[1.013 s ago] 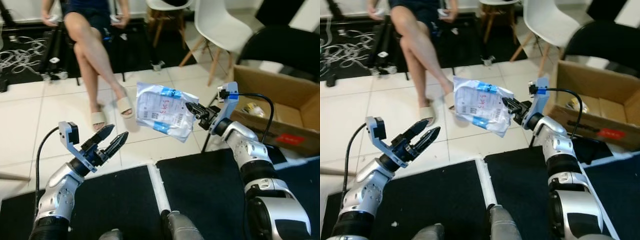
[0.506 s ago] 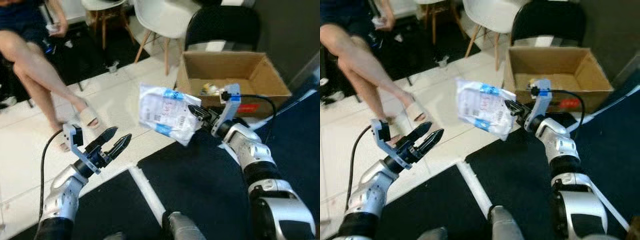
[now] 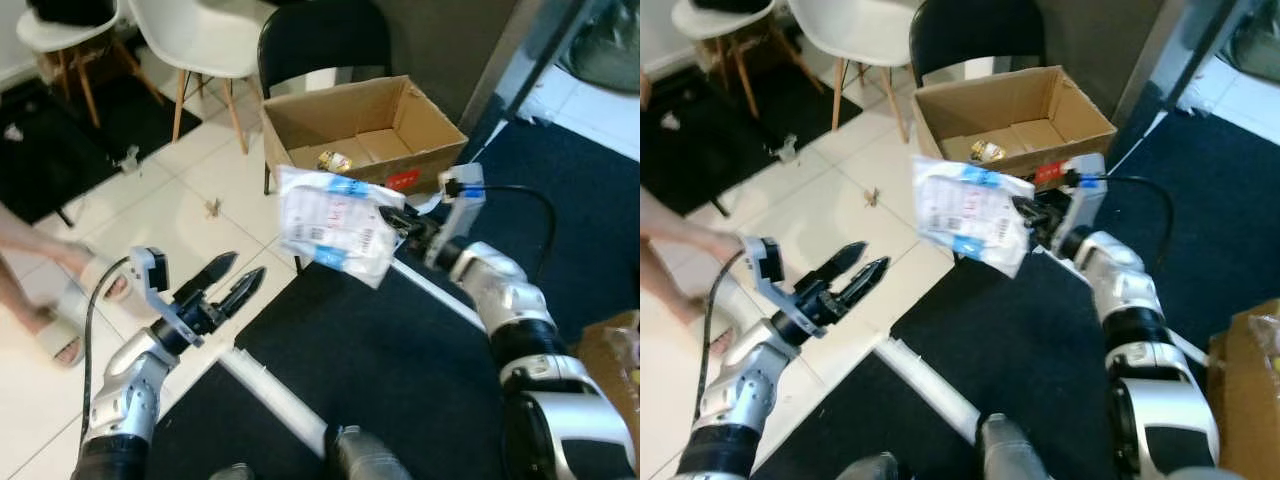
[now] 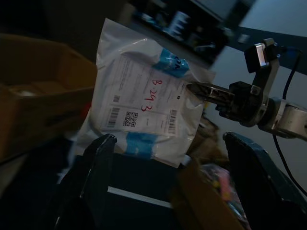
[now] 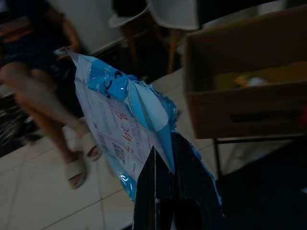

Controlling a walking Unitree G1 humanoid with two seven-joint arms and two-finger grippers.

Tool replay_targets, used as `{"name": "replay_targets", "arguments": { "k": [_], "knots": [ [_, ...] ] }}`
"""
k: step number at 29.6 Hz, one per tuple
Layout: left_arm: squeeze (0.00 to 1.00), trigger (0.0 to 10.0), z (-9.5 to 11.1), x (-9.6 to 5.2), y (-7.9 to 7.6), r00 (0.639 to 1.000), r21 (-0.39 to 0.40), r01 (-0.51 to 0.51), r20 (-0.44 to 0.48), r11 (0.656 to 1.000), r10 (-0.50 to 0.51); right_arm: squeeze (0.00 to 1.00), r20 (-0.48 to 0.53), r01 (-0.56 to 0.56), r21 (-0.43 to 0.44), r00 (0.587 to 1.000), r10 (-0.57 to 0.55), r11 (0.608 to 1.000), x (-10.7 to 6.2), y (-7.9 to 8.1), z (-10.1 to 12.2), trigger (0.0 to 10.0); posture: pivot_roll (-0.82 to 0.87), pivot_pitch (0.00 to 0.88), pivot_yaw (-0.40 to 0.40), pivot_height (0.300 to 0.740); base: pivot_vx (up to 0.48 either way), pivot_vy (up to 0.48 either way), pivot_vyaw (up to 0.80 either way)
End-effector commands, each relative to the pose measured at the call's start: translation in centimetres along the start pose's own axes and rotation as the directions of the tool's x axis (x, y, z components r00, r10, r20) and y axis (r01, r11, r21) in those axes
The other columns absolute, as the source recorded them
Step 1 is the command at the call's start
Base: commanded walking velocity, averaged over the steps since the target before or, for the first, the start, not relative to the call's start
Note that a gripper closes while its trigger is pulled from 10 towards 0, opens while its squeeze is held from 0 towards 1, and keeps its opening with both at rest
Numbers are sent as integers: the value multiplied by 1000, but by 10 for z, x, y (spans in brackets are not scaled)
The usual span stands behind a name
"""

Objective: Picking trash to rubbish bin

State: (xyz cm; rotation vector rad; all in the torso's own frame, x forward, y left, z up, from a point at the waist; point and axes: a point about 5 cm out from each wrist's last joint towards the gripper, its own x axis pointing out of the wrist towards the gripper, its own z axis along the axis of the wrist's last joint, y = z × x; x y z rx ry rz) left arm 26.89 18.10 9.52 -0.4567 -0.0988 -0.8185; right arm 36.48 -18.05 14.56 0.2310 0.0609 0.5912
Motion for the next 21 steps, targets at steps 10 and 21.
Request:
{"name": "replay_targets", "arguments": {
  "k": [10, 21],
  "knots": [
    [0, 10000, -5, -5, 1, 1000, -8, -13, -24, 1000, 13, 0, -26, -5, 5, 1000, 5, 1000, -1, 2, -9, 10000, 6, 130, -4, 740, 0, 0, -775],
    [0, 10000, -6, -5, 1, 1000, -18, -9, -20, 1000, 9, 0, 11, -26, 18, 1000, 26, 999, -1, 4, -7, 10000, 7, 124, -2, 740, 0, 0, -211]
  ]
}}
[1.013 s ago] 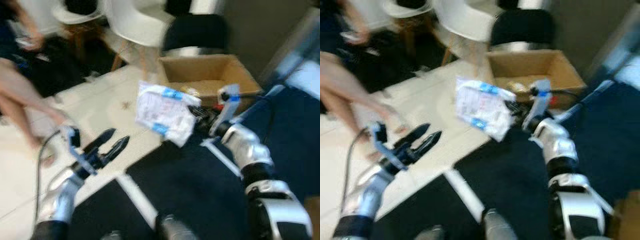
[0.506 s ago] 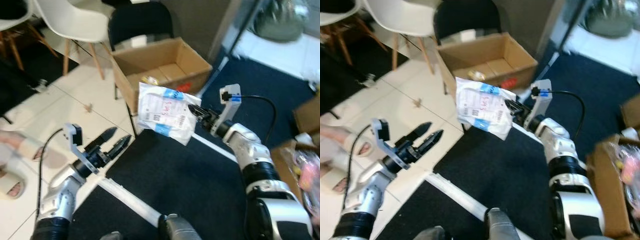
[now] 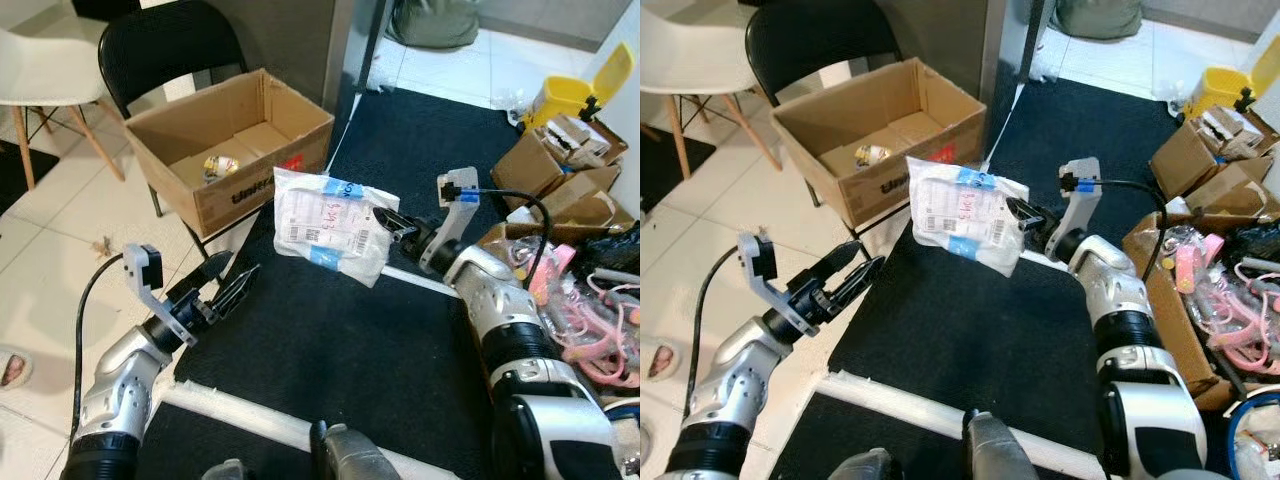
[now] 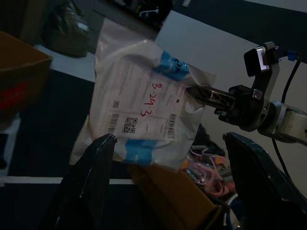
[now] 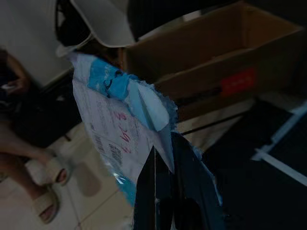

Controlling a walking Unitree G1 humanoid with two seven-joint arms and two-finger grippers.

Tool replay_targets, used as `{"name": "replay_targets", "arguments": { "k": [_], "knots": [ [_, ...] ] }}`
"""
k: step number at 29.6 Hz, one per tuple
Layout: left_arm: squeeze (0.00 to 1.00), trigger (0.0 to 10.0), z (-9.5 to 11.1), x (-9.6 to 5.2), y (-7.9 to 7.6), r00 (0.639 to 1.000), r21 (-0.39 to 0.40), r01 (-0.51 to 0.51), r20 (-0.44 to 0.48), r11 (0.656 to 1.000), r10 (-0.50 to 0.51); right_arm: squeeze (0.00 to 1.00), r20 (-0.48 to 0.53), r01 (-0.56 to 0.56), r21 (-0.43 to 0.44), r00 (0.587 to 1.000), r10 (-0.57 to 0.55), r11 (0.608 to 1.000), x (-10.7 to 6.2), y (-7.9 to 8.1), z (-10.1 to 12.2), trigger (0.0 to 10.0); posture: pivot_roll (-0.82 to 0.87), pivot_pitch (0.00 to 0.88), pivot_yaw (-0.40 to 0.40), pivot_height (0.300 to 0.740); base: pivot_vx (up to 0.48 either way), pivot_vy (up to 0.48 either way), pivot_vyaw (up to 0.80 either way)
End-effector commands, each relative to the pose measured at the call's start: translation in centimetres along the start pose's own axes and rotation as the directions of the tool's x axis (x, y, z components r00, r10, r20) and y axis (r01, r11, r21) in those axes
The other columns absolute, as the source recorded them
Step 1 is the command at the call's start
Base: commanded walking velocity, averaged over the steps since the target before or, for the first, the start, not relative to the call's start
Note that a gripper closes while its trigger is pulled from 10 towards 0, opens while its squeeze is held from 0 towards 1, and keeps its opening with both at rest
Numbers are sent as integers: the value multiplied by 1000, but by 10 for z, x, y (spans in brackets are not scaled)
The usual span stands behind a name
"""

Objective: Picking trash to rubbish bin

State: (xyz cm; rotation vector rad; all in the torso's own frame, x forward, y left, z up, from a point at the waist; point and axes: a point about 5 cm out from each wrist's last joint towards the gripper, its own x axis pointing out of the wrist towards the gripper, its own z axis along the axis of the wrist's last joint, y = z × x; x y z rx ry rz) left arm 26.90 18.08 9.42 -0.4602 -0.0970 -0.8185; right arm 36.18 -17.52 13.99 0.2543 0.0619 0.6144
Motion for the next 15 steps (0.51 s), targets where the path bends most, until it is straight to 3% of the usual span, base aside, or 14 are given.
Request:
{"name": "replay_targets", "arguments": {
  "k": [1, 15],
  "knots": [
    [0, 10000, -5, -5, 1, 1000, -14, -9, -20, 1000, 9, 0, 8, -2, -4, 1000, 2, 1000, -2, 0, 0, 10000, 7, 124, -2, 740, 0, 0, 0],
    [0, 10000, -5, -4, 1, 1000, -32, -9, 7, 999, 10, 0, 31, -14, 6, 999, 14, 1000, -2, 0, 3, 10000, 10, 129, 0, 740, 273, 0, 0]
  ]
}}
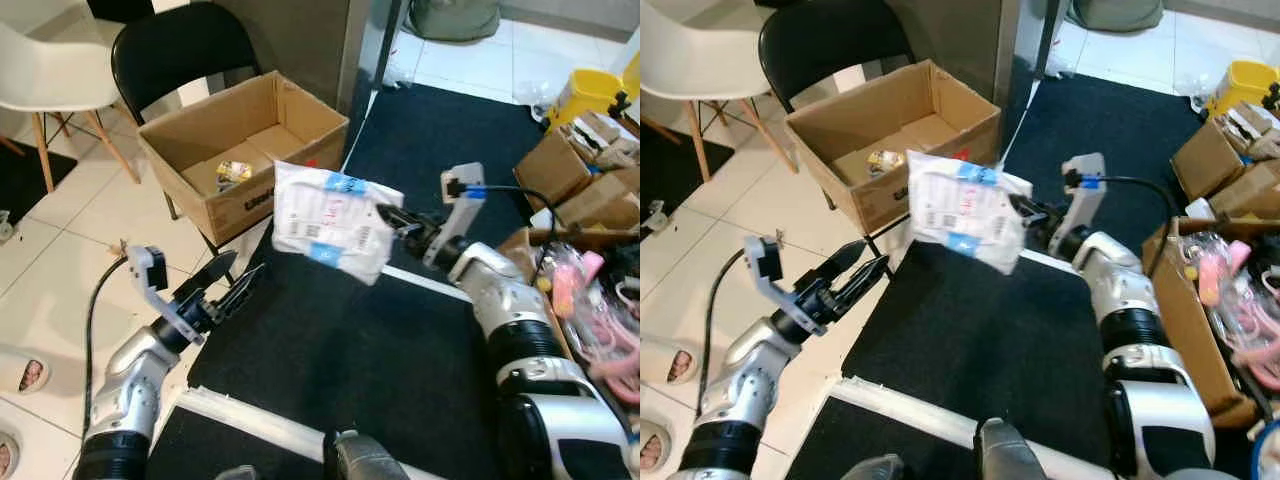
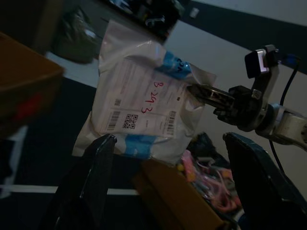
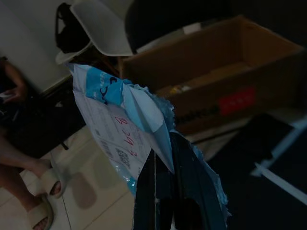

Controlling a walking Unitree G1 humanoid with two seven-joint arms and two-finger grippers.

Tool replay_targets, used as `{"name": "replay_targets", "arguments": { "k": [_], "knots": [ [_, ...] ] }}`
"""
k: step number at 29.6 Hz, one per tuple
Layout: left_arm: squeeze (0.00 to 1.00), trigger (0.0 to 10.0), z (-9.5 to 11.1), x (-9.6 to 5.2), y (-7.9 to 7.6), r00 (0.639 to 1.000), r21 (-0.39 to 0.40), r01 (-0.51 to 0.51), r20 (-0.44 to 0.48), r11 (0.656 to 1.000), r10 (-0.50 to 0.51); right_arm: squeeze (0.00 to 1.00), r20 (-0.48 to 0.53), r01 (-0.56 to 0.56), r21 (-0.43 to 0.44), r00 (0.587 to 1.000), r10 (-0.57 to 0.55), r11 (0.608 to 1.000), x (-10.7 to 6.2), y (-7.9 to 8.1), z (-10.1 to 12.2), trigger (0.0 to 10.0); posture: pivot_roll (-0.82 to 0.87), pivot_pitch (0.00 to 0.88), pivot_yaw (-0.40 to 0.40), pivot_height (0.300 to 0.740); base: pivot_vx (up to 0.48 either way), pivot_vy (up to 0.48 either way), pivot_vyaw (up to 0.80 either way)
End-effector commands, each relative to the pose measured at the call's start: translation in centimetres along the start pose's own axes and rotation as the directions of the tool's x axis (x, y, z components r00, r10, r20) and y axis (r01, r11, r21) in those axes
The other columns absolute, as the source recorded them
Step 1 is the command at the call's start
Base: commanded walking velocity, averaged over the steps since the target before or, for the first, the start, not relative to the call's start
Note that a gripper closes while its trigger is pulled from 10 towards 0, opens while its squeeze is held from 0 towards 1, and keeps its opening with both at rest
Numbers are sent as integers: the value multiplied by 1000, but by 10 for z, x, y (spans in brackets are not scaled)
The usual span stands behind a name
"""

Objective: Picking trash to rubbish bin

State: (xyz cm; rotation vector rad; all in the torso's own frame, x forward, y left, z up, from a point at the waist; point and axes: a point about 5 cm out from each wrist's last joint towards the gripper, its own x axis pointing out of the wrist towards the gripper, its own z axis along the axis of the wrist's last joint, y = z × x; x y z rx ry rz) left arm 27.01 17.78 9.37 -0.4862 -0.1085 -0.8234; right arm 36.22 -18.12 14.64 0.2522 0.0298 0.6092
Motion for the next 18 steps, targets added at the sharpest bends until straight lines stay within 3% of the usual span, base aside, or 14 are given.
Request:
{"name": "replay_targets", "arguments": {
  "k": [1, 15, 18],
  "knots": [
    [0, 10000, -3, -7, 2, 1000, -12, -18, -12, 1000, 17, 0, 2, -15, 18, 1000, 15, 1000, 1, 4, -5, 10000, 10, 129, 0, 740, 307, 0, 0],
    [0, 10000, -3, -7, 1, 1000, -13, -10, -11, 1000, 10, 0, -7, -7, -2, 1000, 7, 1000, 1, 3, -3, 10000, 9, 136, 1, 740, 434, 0, 0],
    [0, 10000, -3, -7, 1, 1000, -13, -9, -11, 1000, 9, 0, -6, -8, 2, 1000, 8, 1000, 1, 3, -3, 10000, 9, 137, 1, 740, 441, 0, -660]
  ]
}}
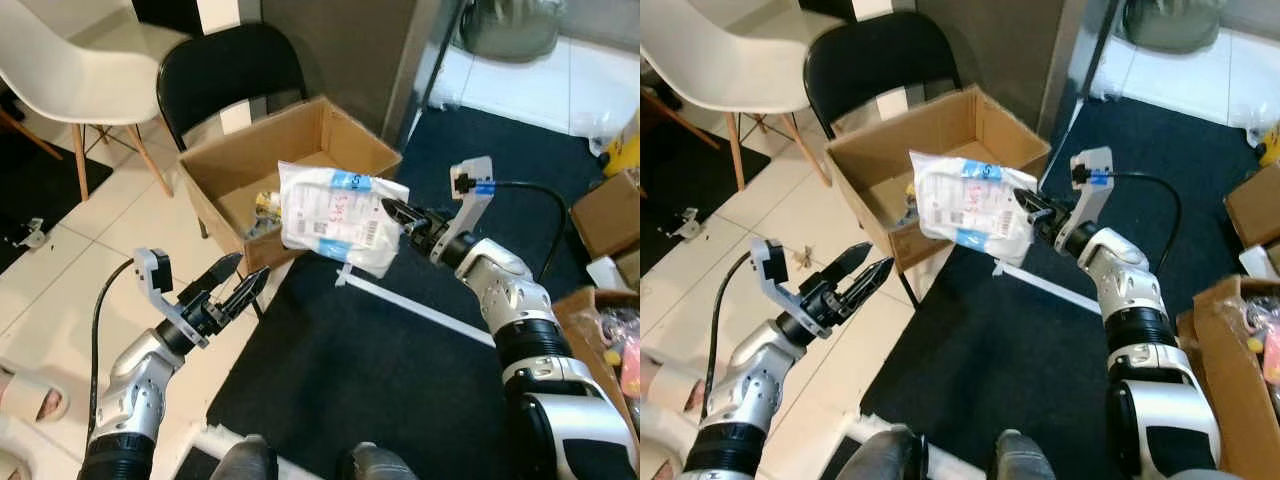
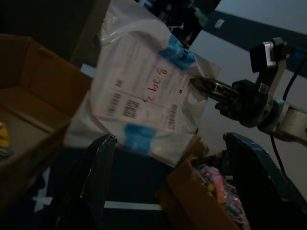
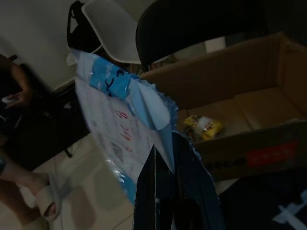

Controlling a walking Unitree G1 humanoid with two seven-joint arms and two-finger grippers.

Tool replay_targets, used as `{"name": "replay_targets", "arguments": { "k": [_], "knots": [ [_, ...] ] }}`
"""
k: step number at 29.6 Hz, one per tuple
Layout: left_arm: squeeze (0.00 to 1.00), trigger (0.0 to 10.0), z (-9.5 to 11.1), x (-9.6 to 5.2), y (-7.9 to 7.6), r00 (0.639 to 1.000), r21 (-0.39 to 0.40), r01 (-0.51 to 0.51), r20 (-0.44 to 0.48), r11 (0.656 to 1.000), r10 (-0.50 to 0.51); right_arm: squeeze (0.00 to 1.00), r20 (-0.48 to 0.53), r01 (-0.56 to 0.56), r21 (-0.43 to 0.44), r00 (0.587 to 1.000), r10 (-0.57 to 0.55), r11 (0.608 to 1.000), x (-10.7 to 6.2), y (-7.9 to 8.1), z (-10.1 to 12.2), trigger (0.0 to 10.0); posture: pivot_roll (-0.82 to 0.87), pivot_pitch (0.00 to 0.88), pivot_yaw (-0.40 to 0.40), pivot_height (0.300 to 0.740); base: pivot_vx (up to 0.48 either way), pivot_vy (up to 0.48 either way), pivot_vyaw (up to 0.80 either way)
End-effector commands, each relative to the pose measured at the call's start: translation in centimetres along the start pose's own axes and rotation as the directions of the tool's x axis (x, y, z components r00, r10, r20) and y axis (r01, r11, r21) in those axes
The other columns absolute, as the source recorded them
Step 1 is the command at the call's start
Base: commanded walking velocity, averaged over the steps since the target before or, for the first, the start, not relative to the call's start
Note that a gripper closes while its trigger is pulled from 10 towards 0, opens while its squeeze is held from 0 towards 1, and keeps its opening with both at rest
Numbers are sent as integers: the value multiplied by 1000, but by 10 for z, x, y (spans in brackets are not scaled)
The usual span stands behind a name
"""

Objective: Picking trash to rubbish bin

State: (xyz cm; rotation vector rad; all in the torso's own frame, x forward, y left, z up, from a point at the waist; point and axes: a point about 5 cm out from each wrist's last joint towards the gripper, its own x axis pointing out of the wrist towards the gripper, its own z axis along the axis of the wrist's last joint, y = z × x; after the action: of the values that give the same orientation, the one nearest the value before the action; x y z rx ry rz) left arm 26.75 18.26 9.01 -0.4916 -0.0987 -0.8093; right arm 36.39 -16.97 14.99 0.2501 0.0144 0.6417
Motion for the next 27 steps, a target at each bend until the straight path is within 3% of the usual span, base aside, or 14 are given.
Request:
{"name": "replay_targets", "arguments": {
  "k": [1, 20, 27],
  "knots": [
    [0, 10000, -2, 0, -1, 1000, -6, 7, -8, 1000, -7, 0, -14, 26, 11, 1000, -26, 1000, -8, -6, -4, 10000, 9, 137, 1, 740, 442, 0, -769],
    [0, 10000, -4, -2, -2, 1000, -15, -13, 1, 1000, 13, 0, 3, -18, 20, 1000, 18, 1000, -7, -1, -4, 10000, 12, 140, 5, 740, 427, 0, -40],
    [0, 10000, -7, -2, -5, 1000, -32, -21, 6, 999, 21, 0, -8, -28, 23, 1000, 29, 999, -6, 0, -5, 10000, 17, 141, 5, 740, 180, 0, 0]
  ]
}}
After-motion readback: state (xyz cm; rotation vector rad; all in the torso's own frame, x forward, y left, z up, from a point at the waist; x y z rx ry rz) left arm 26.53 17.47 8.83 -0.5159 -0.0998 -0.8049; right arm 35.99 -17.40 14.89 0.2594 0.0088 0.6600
